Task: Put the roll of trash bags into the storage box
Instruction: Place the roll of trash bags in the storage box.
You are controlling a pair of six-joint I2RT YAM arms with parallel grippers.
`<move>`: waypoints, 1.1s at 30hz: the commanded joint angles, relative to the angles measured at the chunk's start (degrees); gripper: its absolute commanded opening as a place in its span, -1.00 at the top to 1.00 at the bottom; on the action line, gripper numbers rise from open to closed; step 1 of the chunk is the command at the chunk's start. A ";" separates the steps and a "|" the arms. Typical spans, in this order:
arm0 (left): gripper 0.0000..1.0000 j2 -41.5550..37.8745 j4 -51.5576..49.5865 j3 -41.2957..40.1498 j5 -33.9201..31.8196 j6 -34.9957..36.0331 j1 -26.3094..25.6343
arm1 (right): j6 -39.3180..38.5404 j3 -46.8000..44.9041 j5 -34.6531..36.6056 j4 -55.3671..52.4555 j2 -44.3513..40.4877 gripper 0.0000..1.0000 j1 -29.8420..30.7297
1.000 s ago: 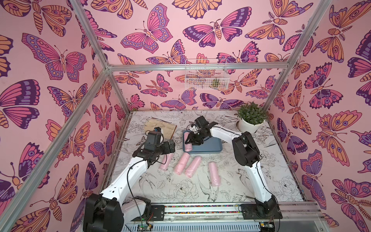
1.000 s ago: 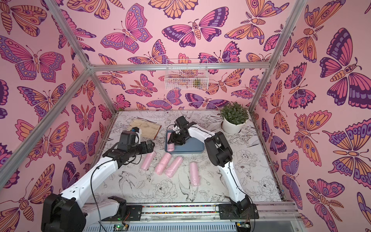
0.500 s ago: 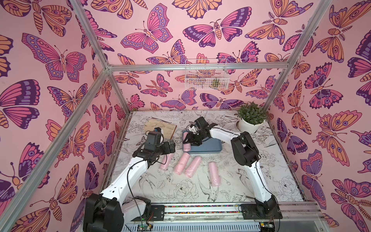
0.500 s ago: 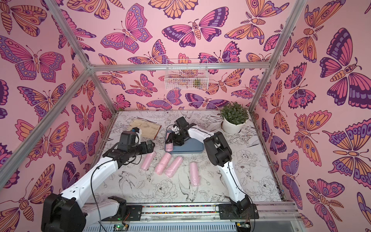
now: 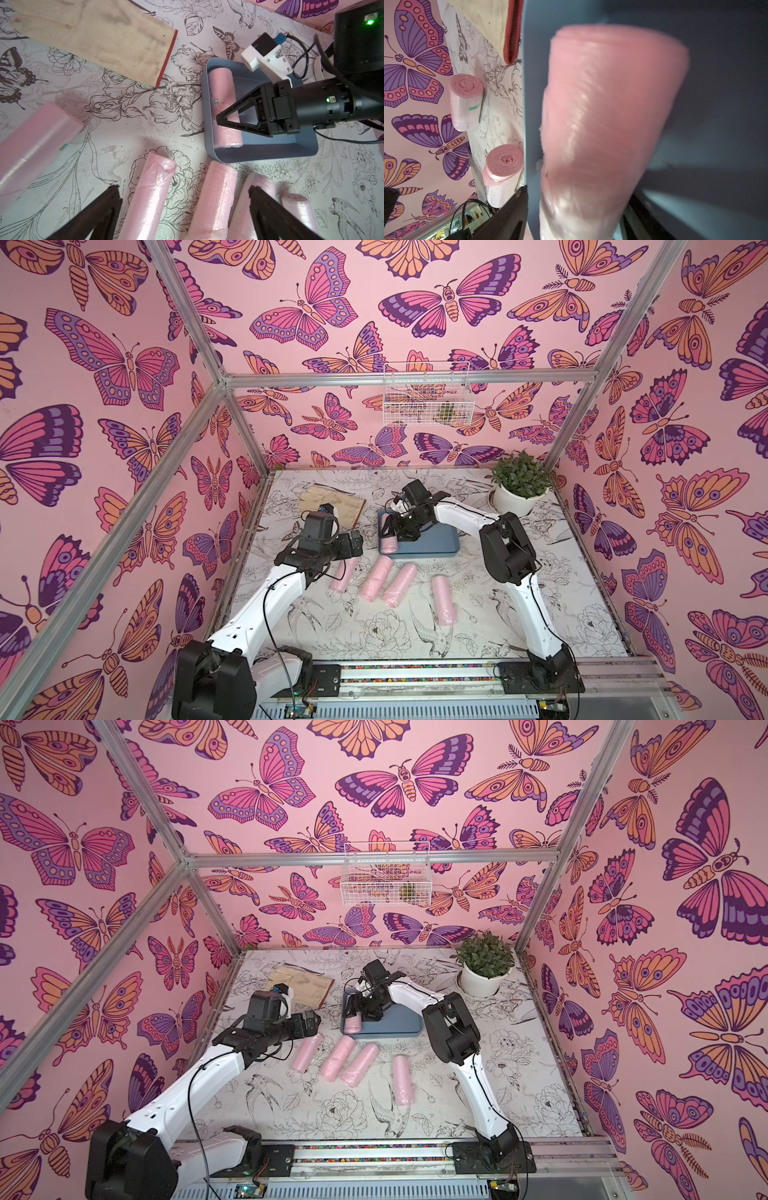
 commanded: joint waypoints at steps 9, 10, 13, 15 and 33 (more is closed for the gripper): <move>-1.00 -0.71 -0.95 -0.92 1.20 -0.20 0.43 | -2.23 0.47 3.62 -5.22 -0.78 -0.27 -0.79; -1.00 -0.71 -0.94 -0.86 1.20 -0.22 0.43 | -1.99 0.54 2.95 -4.70 -0.57 -0.20 -0.74; -1.00 -0.80 -0.95 -0.91 1.29 -0.24 0.43 | -1.14 0.37 1.12 -2.80 0.06 -0.08 -0.64; -1.00 -0.80 -0.93 -0.86 1.38 -0.28 0.43 | -0.70 0.21 0.21 -1.81 0.34 -0.04 -0.32; -1.00 -0.97 -1.02 -1.28 2.08 -0.55 0.43 | 2.84 -0.85 -2.35 2.75 2.20 -0.07 0.72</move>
